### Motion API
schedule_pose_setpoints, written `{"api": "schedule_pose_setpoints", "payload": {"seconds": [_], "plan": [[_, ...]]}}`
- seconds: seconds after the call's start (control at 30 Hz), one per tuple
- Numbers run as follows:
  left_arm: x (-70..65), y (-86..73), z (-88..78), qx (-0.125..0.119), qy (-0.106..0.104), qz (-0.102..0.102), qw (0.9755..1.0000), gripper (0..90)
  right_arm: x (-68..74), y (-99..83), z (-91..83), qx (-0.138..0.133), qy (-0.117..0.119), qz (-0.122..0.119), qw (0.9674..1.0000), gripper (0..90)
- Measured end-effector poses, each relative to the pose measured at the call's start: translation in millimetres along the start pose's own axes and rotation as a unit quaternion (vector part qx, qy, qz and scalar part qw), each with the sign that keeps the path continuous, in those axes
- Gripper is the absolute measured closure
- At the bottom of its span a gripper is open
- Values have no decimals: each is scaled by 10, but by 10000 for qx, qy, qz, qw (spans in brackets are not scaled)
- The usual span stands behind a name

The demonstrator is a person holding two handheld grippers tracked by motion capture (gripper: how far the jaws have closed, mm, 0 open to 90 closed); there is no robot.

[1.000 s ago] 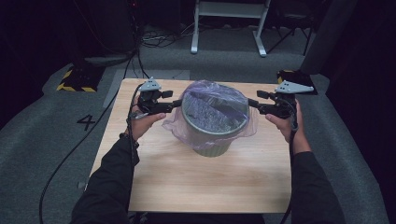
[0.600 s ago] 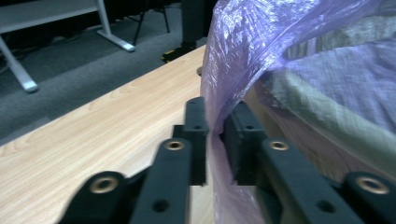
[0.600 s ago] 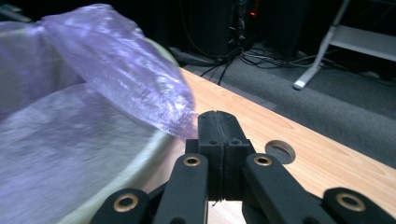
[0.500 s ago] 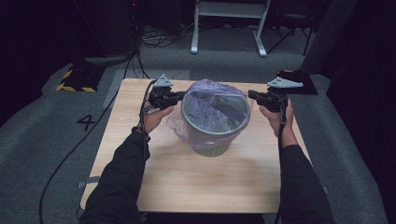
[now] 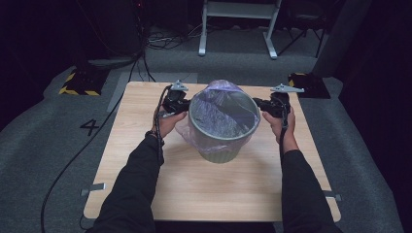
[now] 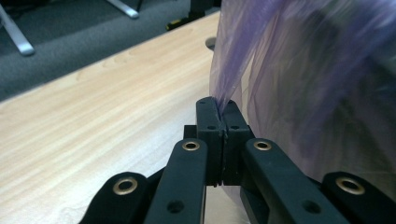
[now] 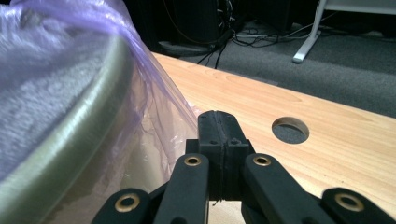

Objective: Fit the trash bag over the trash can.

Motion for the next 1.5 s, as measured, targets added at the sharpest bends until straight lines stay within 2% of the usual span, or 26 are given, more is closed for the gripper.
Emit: {"api": "schedule_pose_setpoints", "payload": {"seconds": [0.17, 0.2, 0.33, 0.5, 0.57, 0.6, 0.63, 0.67, 0.7, 0.73, 0.77, 0.8, 0.87, 0.9, 0.93, 0.97, 1.0, 1.07, 1.1, 1.2, 1.27, 1.3, 1.37, 1.43, 1.47, 1.5], "plan": [[-22, -12, 98, 236, 78, -7, 9997, 888, -18, -10, 66, 179, -74, 5, 9998, 900], [-25, -30, 133, 284, 43, -63, 9996, 888, -42, -31, 90, 227, -62, 122, 9996, 900], [-20, -117, 156, 432, 42, -67, 9990, 877, -87, -123, 128, 423, -98, 205, 9988, 900], [15, -224, 77, 330, -35, -153, 9993, 814, -150, -257, 100, 405, -61, 273, 9988, 900], [41, -300, -47, 182, -145, -156, 9996, 778, -167, -317, 40, 408, -163, 173, 9989, 824], [39, -322, -103, 91, -163, -150, 9997, 722, -171, -328, 12, 362, -217, 123, 9990, 743], [39, -322, -103, 91, -163, -150, 9997, 649, -171, -328, 12, 362, -217, 123, 9990, 743], [36, -373, -228, -91, -263, -157, 9995, 594, -167, -345, -59, 332, -240, 27, 9992, 634], [34, -394, -292, -109, -232, -165, 9995, 527, -162, -351, -85, 316, -260, -33, 9992, 587], [34, -394, -292, -109, -232, -165, 9995, 457, -162, -351, -85, 316, -260, -33, 9992, 587], [38, -456, -432, -251, -298, -252, 9989, 402, -150, -368, -165, 327, -364, -215, 9986, 482], [31, -495, -498, -326, -325, -229, 9987, 379, -146, -379, -212, 334, -379, -306, 9983, 456], [11, -532, -557, -336, -248, -135, 9990, 320, -148, -410, -313, 255, -367, -388, 9982, 414], [-46, -607, -656, -316, -210, 125, 9992, 289, -153, -427, -369, 162, -406, -420, 9982, 383], [-83, -644, -694, -291, -225, 244, 9990, 285, -154, -442, -427, 69, -393, -467, 9981, 364], [-83, -644, -694, -291, -225, 244, 9990, 273, -151, -454, -484, -18, -387, -545, 9978, 364], [-161, -715, -750, -241, -289, 506, 9980, 249, -145, -462, -540, -100, -386, -625, 9972, 349], [-204, -750, -767, -212, -263, 609, 9976, 241, -129, -467, -591, -165, -311, -691, 9970, 335], [-286, -807, -786, -132, -303, 731, 9968, 214, -48, -484, -683, -233, -120, -895, 9956, 329], [-395, -852, -821, -130, -341, 907, 9952, 186, 88, -532, -729, -176, -22, -1187, 9928, 309], [-428, -857, -833, -151, -360, 960, 9946, 171, 133, -551, -732, -151, 99, -1245, 9921, 301], [-498, -867, -863, -250, -458, 999, 9936, 164, 230, -582, -733, -126, 352, -1361, 9900, 277], [-532, -873, -874, -291, -511, 1038, 9929, 164, 284, -604, -738, -197, 436, -1458, 9882, 277], [-646, -890, -868, -279, -627, 1209, 9903, 163, 443, -653, -699, -58, 798, -1518, 9852, 244], [-646, -890, -868, -279, -627, 1209, 9903, 164, 443, -653, -699, -58, 798, -1518, 9852, 244], [-730, -896, -832, -199, -635, 1360, 9885, 166, 531, -677, -674, -61, 793, -1715, 9820, 259]]}}
Point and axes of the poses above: each handheld gripper's, and its own axes: z roughly forward along the jaws, y roughly out of its top, x roughly to its left, the point moved 1 cm from there along z, roughly forward along the jaws, and after that the axes turned 4 degrees about x, right-handed, at the moved point
